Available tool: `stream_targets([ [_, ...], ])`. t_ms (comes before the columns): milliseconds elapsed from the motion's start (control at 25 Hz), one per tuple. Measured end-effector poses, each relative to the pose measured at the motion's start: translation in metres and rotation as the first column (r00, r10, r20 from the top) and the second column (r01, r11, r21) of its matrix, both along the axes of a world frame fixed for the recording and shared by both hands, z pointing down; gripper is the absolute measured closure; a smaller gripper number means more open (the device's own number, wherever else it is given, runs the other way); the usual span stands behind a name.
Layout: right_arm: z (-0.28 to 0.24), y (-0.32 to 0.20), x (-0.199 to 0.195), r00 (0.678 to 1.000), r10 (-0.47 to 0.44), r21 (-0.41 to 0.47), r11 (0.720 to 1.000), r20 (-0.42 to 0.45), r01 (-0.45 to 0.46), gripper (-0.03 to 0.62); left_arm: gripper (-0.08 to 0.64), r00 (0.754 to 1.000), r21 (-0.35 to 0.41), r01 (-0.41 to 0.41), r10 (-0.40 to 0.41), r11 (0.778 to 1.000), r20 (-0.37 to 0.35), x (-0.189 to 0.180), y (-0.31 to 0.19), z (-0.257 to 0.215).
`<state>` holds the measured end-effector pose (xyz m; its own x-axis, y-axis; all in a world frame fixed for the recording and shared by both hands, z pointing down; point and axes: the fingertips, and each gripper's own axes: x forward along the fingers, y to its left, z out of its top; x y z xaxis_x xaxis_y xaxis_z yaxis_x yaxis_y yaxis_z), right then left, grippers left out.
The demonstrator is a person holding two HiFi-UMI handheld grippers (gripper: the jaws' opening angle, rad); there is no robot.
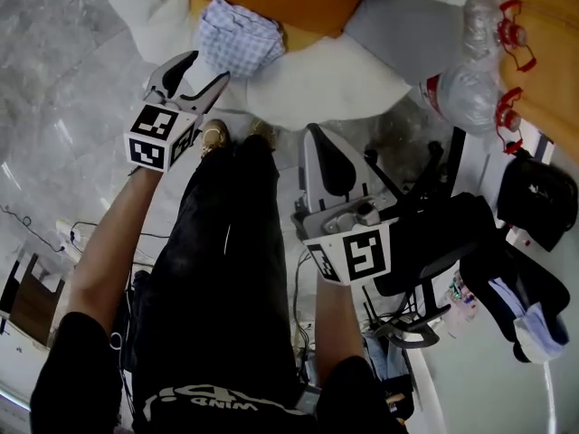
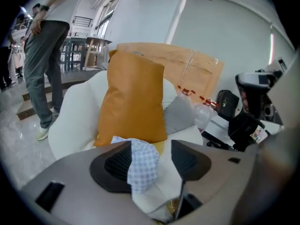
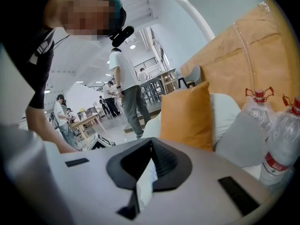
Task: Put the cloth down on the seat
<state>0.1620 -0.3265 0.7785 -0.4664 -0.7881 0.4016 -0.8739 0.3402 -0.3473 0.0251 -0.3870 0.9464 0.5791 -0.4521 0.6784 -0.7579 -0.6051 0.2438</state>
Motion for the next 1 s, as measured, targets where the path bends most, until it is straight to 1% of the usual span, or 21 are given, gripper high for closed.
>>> stream_targets([
  [80, -0.017, 0.003, -0.003, 1.0, -0.014, 0.003, 1.0, -0.006, 0.014, 0.572, 0.364, 1.0, 0.01, -0.007, 0.008, 1.0, -0.028, 0.001, 0.004, -0.032],
  [160, -0.038, 0.009, -0.008, 0.999, -0.029, 0.005, 1.0, -0.014, 0.029, 0.574, 0.405, 0.998, 0.009, -0.015, 0.015, 1.0, -0.068, 0.001, 0.011, -0.07],
  [200, -0.05, 0.012, -0.011, 0.999, -0.037, 0.009, 0.999, -0.017, 0.038, 0.572, 0.413, 0.996, 0.01, -0.02, 0.02, 1.0, -0.087, 0.0, 0.016, -0.091],
  [240, -0.063, 0.015, -0.014, 0.999, -0.046, 0.015, 0.999, -0.019, 0.046, 0.572, 0.436, 0.994, 0.021, -0.024, 0.026, 0.999, -0.102, -0.002, 0.02, -0.112],
  [280, -0.077, 0.018, -0.017, 0.998, -0.052, 0.023, 0.998, -0.019, 0.053, 0.572, 0.48, 0.993, 0.039, -0.03, 0.034, 0.999, -0.113, -0.003, 0.026, -0.135],
  [360, -0.107, 0.026, -0.024, 0.998, -0.061, 0.035, 0.998, -0.007, 0.061, 0.574, 0.522, 0.989, 0.077, -0.046, 0.056, 0.996, -0.137, -0.005, 0.039, -0.183],
  [440, -0.138, 0.036, -0.033, 0.997, -0.075, 0.046, 0.996, 0.013, 0.074, 0.572, 0.531, 0.984, 0.115, -0.058, 0.076, 0.992, -0.161, -0.009, 0.055, -0.229],
  [600, -0.199, 0.055, -0.054, 0.989, -0.141, 0.088, 0.987, 0.033, 0.137, 0.572, 0.552, 0.972, 0.164, -0.077, 0.111, 0.983, -0.207, -0.016, 0.088, -0.317],
  [760, -0.26, 0.085, -0.066, 0.982, -0.182, 0.119, 0.977, 0.055, 0.175, 0.572, 0.554, 0.955, 0.173, -0.142, 0.181, 0.975, -0.234, -0.024, 0.132, -0.389],
  [800, -0.275, 0.091, -0.07, 0.98, -0.191, 0.129, 0.975, 0.056, 0.183, 0.572, 0.554, 0.952, 0.185, -0.15, 0.192, 0.971, -0.237, -0.027, 0.138, -0.405],
  [920, -0.313, 0.103, -0.08, 0.976, -0.21, 0.165, 0.966, 0.058, 0.198, 0.574, 0.554, 0.945, 0.26, -0.13, 0.199, 0.957, -0.26, -0.035, 0.145, -0.454],
  [1000, -0.333, 0.111, -0.083, 0.975, -0.211, 0.182, 0.964, 0.065, 0.196, 0.572, 0.554, 0.943, 0.277, -0.126, 0.202, 0.953, -0.264, -0.034, 0.154, -0.481],
])
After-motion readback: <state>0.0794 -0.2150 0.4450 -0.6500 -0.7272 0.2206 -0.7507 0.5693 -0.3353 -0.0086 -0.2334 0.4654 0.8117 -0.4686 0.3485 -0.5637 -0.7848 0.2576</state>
